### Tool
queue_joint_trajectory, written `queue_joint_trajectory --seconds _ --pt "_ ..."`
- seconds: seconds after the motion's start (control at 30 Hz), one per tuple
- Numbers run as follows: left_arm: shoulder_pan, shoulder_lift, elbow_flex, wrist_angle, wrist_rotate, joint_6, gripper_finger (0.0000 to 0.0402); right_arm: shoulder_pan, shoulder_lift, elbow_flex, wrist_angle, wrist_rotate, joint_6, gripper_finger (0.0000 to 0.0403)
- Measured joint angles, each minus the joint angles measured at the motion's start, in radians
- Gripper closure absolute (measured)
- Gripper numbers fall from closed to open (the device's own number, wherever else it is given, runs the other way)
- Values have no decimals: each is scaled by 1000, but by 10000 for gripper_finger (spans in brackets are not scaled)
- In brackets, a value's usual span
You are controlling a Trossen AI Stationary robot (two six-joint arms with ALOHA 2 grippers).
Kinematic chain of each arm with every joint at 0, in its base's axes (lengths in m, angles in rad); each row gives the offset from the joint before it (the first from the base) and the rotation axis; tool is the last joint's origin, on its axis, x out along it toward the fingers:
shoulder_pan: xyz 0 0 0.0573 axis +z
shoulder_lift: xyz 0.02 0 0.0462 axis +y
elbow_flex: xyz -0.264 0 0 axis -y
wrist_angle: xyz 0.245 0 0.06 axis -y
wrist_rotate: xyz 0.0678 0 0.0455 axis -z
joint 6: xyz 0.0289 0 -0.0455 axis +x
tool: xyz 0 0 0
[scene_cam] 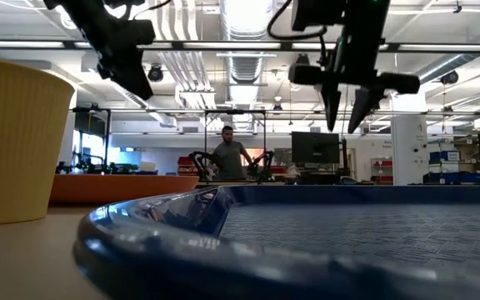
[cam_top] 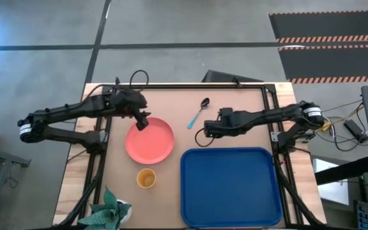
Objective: Pick and place plate/cup/fork/spoon on tray
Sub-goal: Put the light orange fork to the right on the blue tray
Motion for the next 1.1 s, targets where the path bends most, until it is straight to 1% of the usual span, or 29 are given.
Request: queue_joint_trajectory --seconds 0.1,0.23,0.33,0.47,0.57,0.73,0.87,1.03,1.1 --pt "0 -31 -1 1 2 1 242 -37 -14 -46 28 -33 34 259" --pt "0 -58 -12 1 3 0 242 -89 -64 -130 79 -93 74 259" --pt "0 -69 -16 2 6 -2 242 -130 -123 -226 216 -124 81 259" --pt "0 -73 -23 2 13 -3 242 -174 -190 -364 429 -128 104 259" --pt "0 -74 -30 1 14 -3 242 -194 -217 -434 498 -128 131 259" --pt "0 -74 -36 3 21 2 242 -198 -232 -473 491 -136 202 259" --pt "0 -74 -39 9 21 3 242 -220 -210 -474 494 -142 222 259" --pt "0 -74 -40 10 27 28 242 -277 -146 -474 528 -233 199 259" --pt "0 -75 -41 15 32 29 242 -295 -120 -474 576 -240 173 259"
